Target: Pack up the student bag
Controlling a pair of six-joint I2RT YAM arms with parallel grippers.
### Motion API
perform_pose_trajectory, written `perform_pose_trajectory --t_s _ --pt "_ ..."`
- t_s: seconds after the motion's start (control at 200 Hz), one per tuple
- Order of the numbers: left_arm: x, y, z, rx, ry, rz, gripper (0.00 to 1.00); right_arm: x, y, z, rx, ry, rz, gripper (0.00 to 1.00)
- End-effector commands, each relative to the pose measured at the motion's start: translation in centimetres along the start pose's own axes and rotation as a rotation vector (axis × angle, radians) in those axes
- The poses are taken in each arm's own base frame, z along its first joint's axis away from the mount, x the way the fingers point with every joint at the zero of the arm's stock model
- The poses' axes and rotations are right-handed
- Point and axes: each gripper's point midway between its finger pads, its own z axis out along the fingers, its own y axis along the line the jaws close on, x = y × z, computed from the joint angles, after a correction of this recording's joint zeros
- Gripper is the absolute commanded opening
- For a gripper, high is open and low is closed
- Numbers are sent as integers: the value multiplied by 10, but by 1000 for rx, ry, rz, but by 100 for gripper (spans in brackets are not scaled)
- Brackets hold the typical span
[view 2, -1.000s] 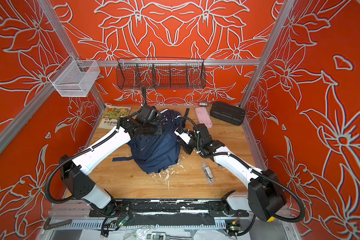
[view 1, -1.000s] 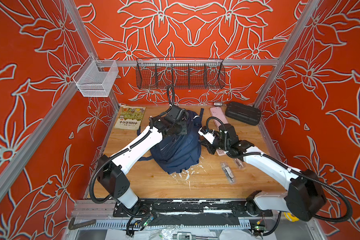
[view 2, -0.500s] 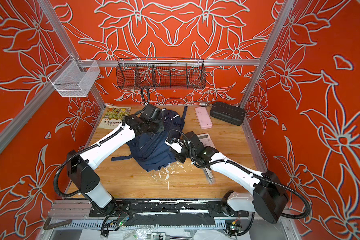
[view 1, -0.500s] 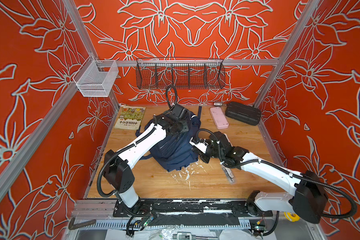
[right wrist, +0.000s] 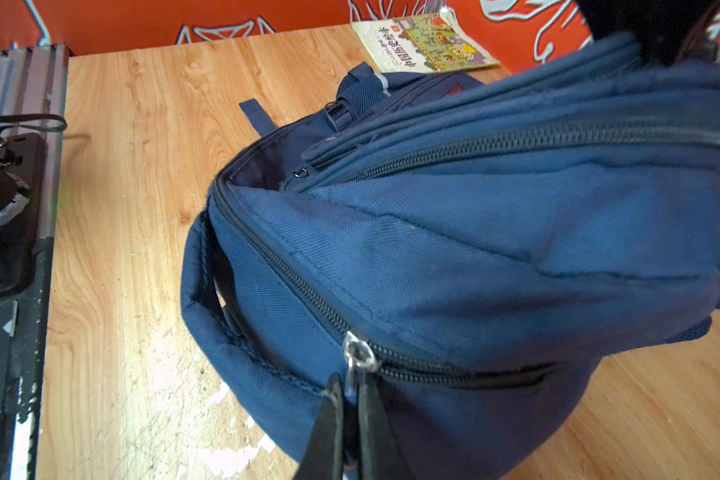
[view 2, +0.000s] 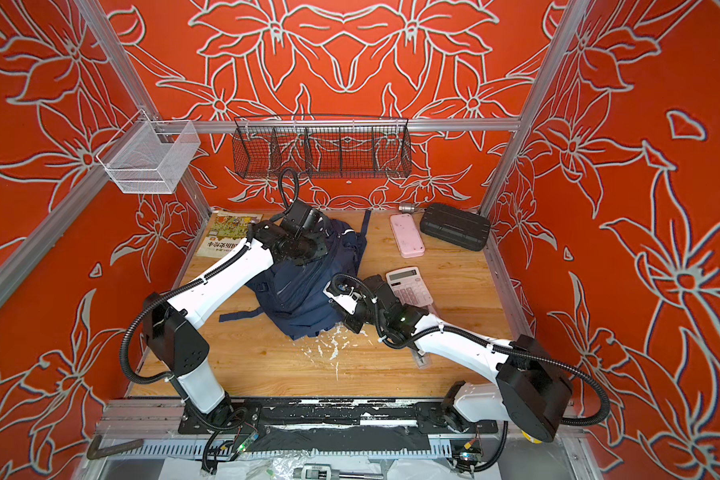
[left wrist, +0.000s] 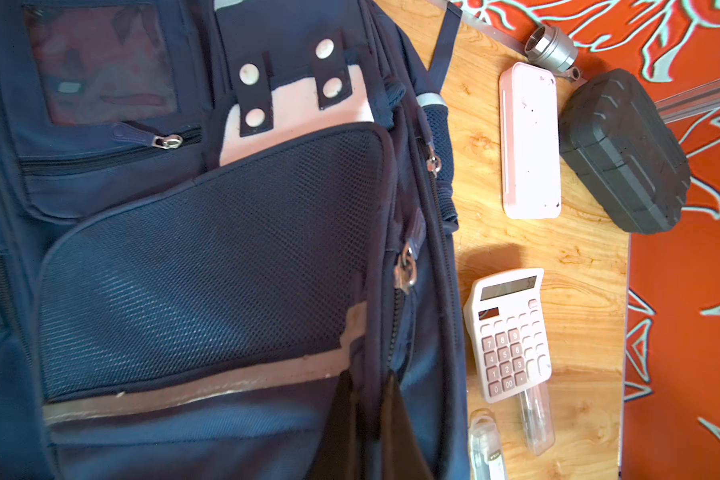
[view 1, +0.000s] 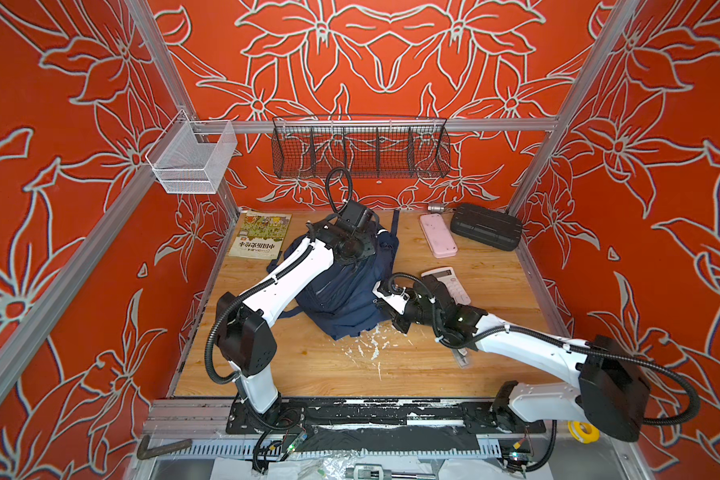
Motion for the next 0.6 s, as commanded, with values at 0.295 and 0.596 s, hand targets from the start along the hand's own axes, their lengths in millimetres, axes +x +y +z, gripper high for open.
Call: perform_pose_trajectory --t_s 0.295,0.596 --pt "-27 20 -44 73 -18 450 69 -15 -26 -27 -43 -106 73 0" --pt "19 41 -28 116 -3 795 68 -18 -42 -36 -49 -95 70 0"
